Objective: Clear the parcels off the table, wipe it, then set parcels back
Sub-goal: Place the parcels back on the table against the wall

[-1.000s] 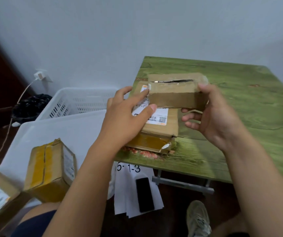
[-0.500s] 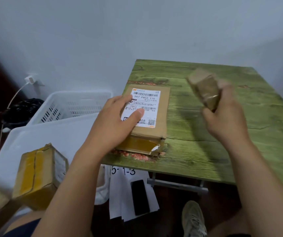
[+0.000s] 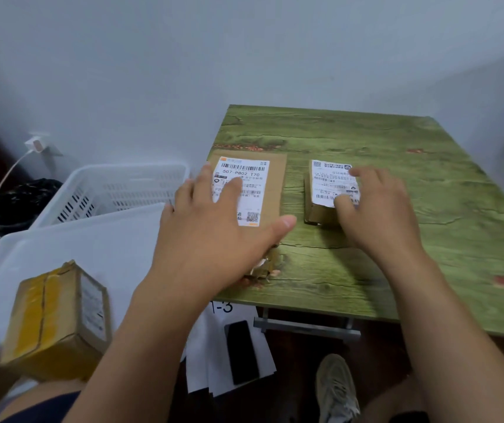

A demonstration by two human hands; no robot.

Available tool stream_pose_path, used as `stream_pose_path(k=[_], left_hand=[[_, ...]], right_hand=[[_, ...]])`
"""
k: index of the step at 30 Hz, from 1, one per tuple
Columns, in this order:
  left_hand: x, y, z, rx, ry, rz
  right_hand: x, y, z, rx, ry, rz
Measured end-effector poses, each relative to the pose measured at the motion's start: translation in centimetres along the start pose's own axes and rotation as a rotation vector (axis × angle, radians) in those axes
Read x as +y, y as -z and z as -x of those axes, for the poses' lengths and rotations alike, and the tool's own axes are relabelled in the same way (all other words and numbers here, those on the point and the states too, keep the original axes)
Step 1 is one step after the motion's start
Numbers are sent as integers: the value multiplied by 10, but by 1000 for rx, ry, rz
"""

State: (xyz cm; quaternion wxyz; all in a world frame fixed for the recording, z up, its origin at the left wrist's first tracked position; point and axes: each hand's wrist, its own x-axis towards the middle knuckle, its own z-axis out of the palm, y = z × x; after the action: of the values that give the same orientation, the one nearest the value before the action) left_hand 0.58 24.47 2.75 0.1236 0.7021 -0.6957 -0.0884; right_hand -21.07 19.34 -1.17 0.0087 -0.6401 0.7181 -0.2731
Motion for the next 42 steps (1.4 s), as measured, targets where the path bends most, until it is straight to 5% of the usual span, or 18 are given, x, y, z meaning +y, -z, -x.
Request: stream_pose_path(k=[13,18,20,25,30,35,42], left_hand=[[6,-14,-2,18,3,-77],[2,-15,-2,22,-16,-67],[3,-15,-2,23,-14,-66],[4,-16,-3,32,-7,-69],[1,-16,-3,25,-6,-58],[-2,-16,-3,27,-12,-43],[-5,-13,1,-30,51,-18]], right_hand=[[-21,-17,8,-245,19,349],[-1,-2,0,-73,-72,255],[-6,-2,2,-8,-5,205],[-21,-19,6,-249,230,185],[-11,-23,-4,-337,121,243],[-9,-20,-10,-262,-58,224],[4,-10,-15,-199,-70,224]])
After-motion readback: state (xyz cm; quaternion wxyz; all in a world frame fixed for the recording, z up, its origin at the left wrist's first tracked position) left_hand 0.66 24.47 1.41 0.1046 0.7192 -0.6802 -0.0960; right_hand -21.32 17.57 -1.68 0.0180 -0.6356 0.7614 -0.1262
